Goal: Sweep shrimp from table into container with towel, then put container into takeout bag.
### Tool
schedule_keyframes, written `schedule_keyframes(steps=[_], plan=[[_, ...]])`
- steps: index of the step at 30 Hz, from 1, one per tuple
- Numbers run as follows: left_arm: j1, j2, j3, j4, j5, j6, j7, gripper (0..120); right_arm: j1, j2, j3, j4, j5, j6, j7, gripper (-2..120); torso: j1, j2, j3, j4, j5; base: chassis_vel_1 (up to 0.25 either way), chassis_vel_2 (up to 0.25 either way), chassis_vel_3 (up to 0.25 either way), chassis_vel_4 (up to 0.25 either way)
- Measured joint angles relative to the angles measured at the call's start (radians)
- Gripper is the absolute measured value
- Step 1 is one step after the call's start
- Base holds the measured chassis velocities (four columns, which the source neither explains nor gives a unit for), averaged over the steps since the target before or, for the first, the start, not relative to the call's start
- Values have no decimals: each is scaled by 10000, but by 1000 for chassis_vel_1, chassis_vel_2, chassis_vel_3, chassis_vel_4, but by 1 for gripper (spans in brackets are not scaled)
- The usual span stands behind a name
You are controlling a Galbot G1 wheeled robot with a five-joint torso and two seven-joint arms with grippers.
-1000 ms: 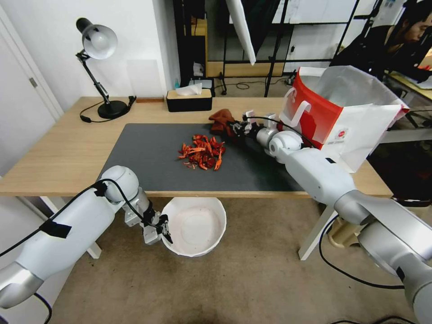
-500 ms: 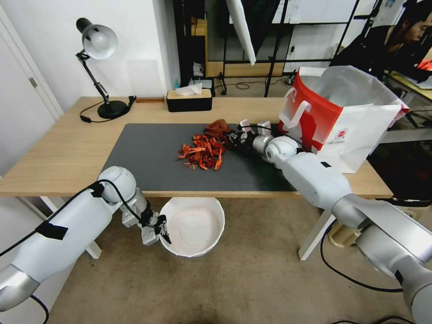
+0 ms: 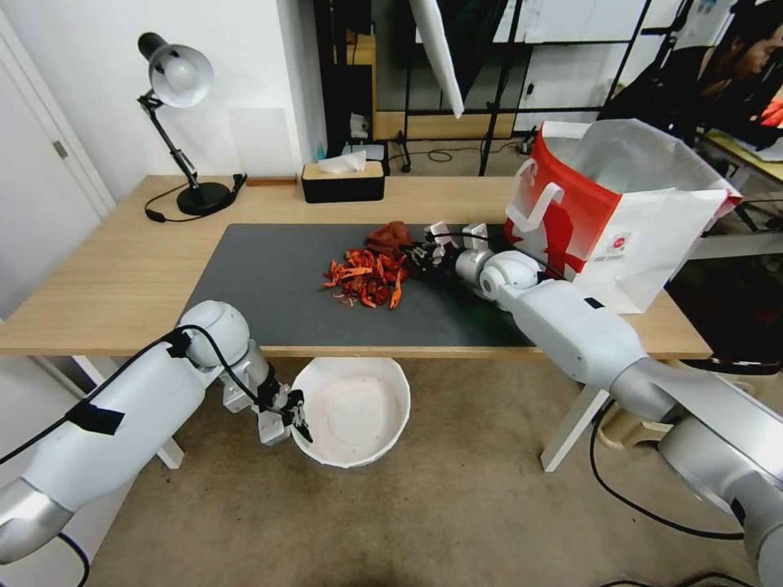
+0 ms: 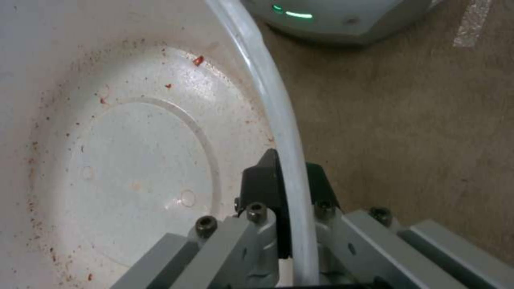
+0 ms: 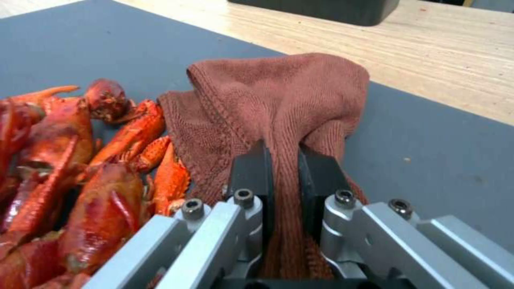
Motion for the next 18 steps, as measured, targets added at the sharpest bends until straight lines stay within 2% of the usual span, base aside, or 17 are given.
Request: schedule_keyframes(steps=[18], plan=[[-430, -310, 359, 219, 63, 151, 2, 0, -390, -296, -49, 1091, 219, -301, 264, 7, -1, 0, 0, 1, 0, 0, 0, 0, 0]])
